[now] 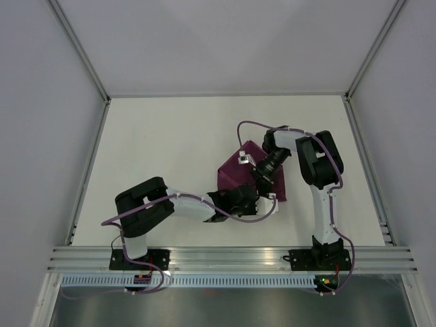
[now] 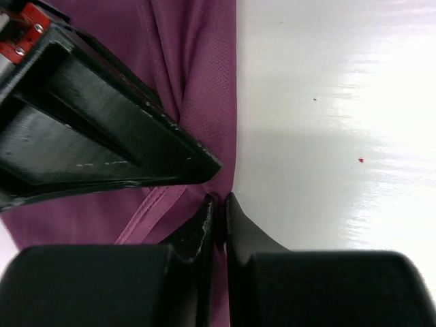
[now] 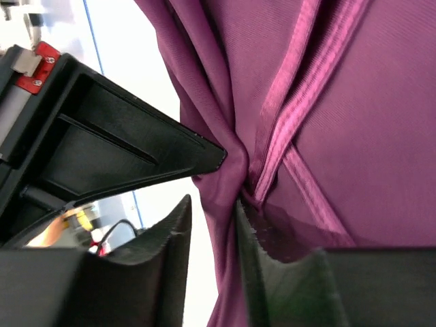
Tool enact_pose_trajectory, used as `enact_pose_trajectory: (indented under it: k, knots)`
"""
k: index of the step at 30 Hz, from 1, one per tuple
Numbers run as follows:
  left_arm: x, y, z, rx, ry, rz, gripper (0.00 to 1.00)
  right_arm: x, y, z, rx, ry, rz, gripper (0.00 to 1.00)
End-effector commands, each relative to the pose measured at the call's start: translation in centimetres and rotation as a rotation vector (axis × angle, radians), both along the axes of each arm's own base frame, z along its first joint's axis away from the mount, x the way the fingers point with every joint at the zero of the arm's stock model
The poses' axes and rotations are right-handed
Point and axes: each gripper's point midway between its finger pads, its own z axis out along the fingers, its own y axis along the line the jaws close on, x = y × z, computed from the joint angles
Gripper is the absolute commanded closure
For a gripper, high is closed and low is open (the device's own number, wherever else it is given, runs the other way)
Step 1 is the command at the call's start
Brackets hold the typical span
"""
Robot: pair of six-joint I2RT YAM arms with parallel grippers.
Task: Fold the napkin, place the utensils inside, and roll it up
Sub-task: Roll the napkin with the utensil
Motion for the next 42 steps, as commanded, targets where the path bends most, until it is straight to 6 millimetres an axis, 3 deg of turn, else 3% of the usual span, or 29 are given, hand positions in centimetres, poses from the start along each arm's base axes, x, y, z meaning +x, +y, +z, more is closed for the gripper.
enact_pose_trajectory:
  k: [1, 7, 11, 14, 16, 17, 22, 24, 25, 27, 28, 32, 33, 35, 36, 38, 42]
  knots:
    - [-2.1, 1.2, -1.7, 0.068, 0.225, 0.043, 0.98, 6.3, 0.3, -0.9, 0.057, -0.343, -0.015, 0.59]
    - [-1.8, 1.5, -1.3, 0.052, 0.384, 0.099, 0.98, 11.4, -1.5, 2.2, 0.055, -0.464, -0.215, 0.57]
    - [-1.6, 1.6, -1.2, 0.011, 0.546, 0.133, 0.98, 14.9, -5.2, 4.7, 0.062, -0.55, -0.397, 0.57]
    - [-1.5, 1.5, -1.0, -0.018, 0.656, 0.14, 0.98, 15.6, -7.3, 7.3, 0.102, -0.636, -0.446, 0.58]
    - [-0.9, 1.8, -1.2, -0.037, 0.725, 0.158, 0.98, 15.1, -8.8, 8.0, 0.109, -0.67, -0.47, 0.57]
    - [-1.3, 1.7, -1.0, -0.05, 0.778, 0.149, 0.98, 14.9, -9.4, 9.4, 0.12, -0.74, -0.448, 0.57]
    - [-0.8, 2.8, -1.2, -0.099, 0.93, 0.173, 0.98, 11.2, -9.3, 10.7, 0.149, -0.857, -0.377, 0.55]
    - [-0.9, 2.9, -1.2, -0.124, 0.959, 0.152, 0.98, 9.4, -8.9, 10.2, 0.175, -0.881, -0.307, 0.55]
    - [-0.8, 3.3, -1.6, -0.129, 0.989, 0.167, 0.98, 8.6, -8.5, 10.6, 0.194, -0.914, -0.262, 0.55]
    - [-0.8, 3.1, -1.5, -0.167, 1.024, 0.148, 0.98, 7.1, -7.8, 9.7, 0.21, -0.932, -0.193, 0.54]
    - [-1.0, 3.7, -2.0, -0.168, 1.046, 0.157, 0.98, 6.3, -6.6, 9.8, 0.23, -0.953, -0.143, 0.54]
    - [-1.4, 3.7, -2.5, -0.2, 1.117, 0.16, 0.98, 3.7, -4.0, 7.6, 0.226, -0.981, -0.052, 0.52]
    - [-1.3, 3.8, -2.7, -0.209, 1.126, 0.163, 0.98, 4.5, -3.5, 7.9, 0.218, -1.062, -0.034, 0.52]
    - [-1.8, 4.0, -3.3, -0.199, 1.159, 0.167, 0.98, 3.0, -1.9, 6.7, 0.212, -1.068, 0.001, 0.5]
    - [-1.8, 4.0, -3.4, -0.201, 1.165, 0.169, 0.98, 3.9, -1.6, 6.8, 0.193, -1.143, 0.014, 0.49]
    - [-2.0, 4.2, -3.8, -0.199, 1.179, 0.175, 0.98, 2.7, -0.2, 6.4, 0.204, -1.164, 0.056, 0.46]
    - [-1.9, 4.2, -4.1, -0.202, 1.207, 0.182, 0.98, 2.2, 1.6, 5.4, 0.201, -1.177, 0.113, 0.46]
